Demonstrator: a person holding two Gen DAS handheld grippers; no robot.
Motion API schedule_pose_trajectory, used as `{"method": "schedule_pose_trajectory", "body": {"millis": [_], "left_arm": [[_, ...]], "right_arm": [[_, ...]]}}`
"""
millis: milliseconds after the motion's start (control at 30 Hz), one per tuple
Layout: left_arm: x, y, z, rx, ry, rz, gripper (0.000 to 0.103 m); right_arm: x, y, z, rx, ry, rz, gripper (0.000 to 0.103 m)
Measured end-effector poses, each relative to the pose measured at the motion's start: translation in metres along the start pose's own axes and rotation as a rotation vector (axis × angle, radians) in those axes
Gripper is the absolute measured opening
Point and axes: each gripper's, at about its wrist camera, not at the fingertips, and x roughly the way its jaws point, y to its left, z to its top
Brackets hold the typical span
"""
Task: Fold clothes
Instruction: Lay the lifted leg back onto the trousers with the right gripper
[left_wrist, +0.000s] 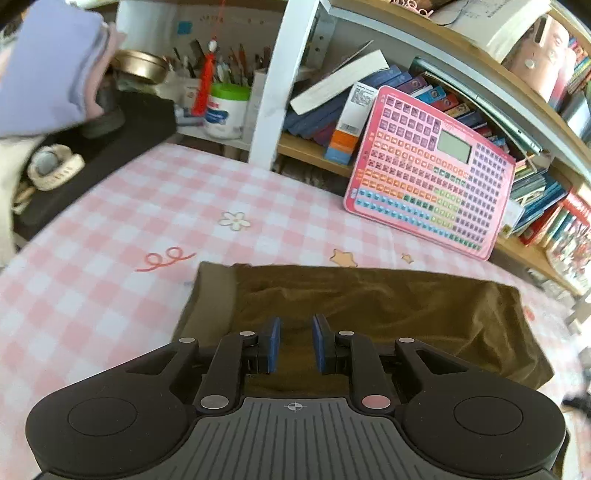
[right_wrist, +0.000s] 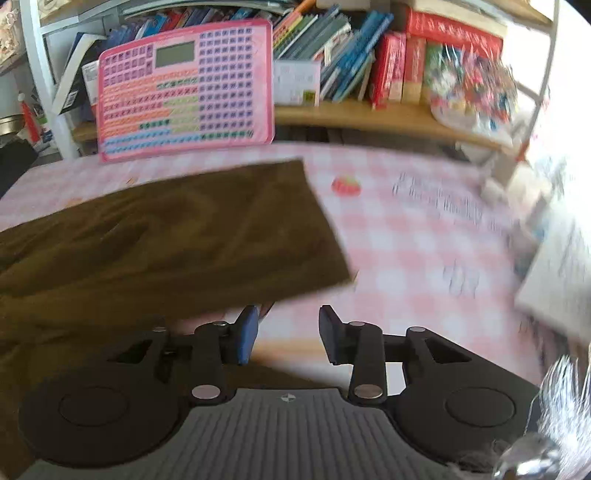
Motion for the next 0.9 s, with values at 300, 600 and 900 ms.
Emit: {"method": "schedule_pose_trajectory", "body": {"millis": [300, 600, 900], "left_arm": [[0.023, 0.005, 0.006, 0.063, 0.042, -0.102, 0.020], [0.016, 0.038, 0.010, 0.049, 0.026, -0.145, 0.020], [0.040, 0.050, 0.008, 0.045, 0.061, -0.163, 0.016]], "right_arm": [[-0.018, 0.060, -0.056, 0.027, 0.102, 0.009, 0.045], [-0.022, 0.081, -0.076, 0.076, 0.133, -0.060, 0.045], [-0.026, 0.096, -0.081, 0.050, 0.128, -0.115, 0.048]]}}
